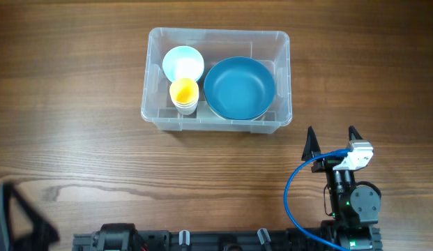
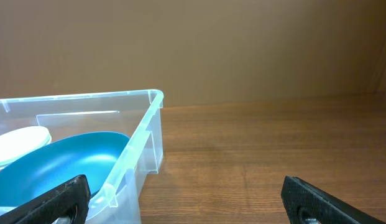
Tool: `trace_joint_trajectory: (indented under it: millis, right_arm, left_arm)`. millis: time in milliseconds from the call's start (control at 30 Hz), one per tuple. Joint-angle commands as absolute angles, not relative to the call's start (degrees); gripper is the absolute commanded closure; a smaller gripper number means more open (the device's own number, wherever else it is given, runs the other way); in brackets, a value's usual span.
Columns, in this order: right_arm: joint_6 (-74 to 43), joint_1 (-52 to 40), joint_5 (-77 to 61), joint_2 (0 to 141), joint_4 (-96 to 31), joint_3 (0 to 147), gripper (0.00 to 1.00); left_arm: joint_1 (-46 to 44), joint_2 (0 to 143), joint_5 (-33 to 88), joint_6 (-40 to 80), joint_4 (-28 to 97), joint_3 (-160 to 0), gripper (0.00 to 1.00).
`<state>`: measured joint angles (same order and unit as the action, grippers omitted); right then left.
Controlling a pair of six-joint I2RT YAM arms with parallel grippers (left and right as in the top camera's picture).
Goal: Pack container
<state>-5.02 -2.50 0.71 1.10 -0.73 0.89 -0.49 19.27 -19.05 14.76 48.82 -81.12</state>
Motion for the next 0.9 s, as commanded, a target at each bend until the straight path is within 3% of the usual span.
trace_joint_trajectory:
  millis: [0, 200, 400, 867]
  right_arm:
    - [-4.64, -2.17, -0.32, 0.97, -0.27, 0.67, 0.0]
    - [-4.64, -2.17, -0.32, 1.3, -0.27, 0.67, 0.0]
    - [-4.64, -2.17, -0.32, 1.3, -0.27, 0.67, 0.0]
    - [-4.67, -2.17, -0.32, 1.3, -0.27, 0.67, 0.0]
  left_arm:
    - [-0.86, 13.78, -20.03, 15.27, 48.95, -78.78, 0.0]
    - [-0.86, 7.4, -18.37, 15.55, 52.16, -69.69, 0.0]
    - [-0.86, 4.14, -9.15, 15.94, 50.72, -53.76, 0.01]
    - [-0.86, 2.76, -0.82, 15.9, 19.79, -23.14, 0.0]
